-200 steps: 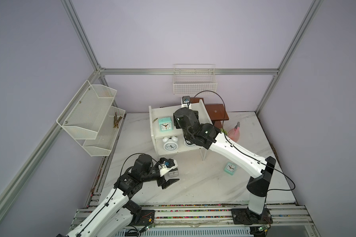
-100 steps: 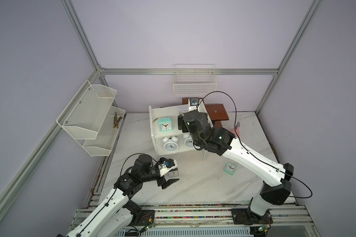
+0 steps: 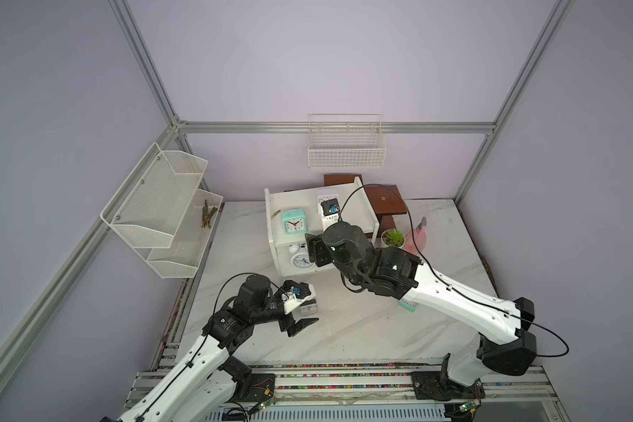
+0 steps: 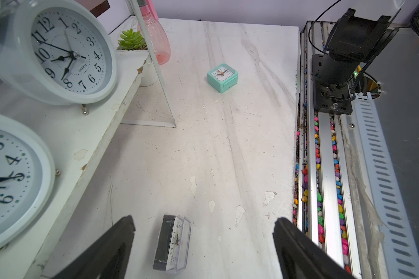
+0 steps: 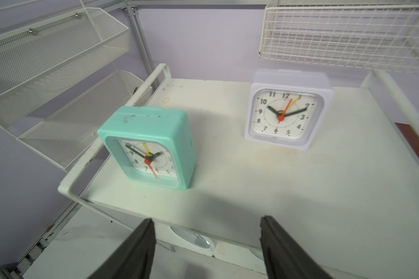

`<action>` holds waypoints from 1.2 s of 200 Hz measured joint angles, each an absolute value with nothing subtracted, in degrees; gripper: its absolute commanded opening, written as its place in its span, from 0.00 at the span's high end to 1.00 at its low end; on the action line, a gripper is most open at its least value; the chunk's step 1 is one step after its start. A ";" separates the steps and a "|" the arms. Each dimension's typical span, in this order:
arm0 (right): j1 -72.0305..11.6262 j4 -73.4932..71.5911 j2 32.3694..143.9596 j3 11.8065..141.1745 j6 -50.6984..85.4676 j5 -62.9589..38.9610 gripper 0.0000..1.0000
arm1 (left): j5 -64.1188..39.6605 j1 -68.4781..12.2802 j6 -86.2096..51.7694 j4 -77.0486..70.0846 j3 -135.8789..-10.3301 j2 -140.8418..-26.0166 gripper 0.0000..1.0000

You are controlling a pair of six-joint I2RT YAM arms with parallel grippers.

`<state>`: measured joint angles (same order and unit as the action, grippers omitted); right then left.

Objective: Place the alarm clocks on the shelf by style
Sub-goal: Adjust the alarm on the shelf.

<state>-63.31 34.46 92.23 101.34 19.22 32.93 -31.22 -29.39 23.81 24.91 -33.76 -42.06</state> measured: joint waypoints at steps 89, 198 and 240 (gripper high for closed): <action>-63.26 32.58 97.93 105.06 18.13 30.48 0.45 | -31.03 -29.39 23.79 24.91 -33.74 -41.17 0.07; -60.66 32.56 102.26 110.45 17.72 30.50 0.52 | -31.00 -29.39 23.81 24.93 -32.86 -39.88 0.05; -59.75 32.60 103.13 110.69 17.67 30.15 0.56 | -30.76 -29.39 23.81 24.93 -32.86 -39.68 0.05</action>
<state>-59.75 32.60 103.13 110.69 17.67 30.15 -30.76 -29.39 23.81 24.93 -32.86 -39.68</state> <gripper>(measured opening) 0.448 0.947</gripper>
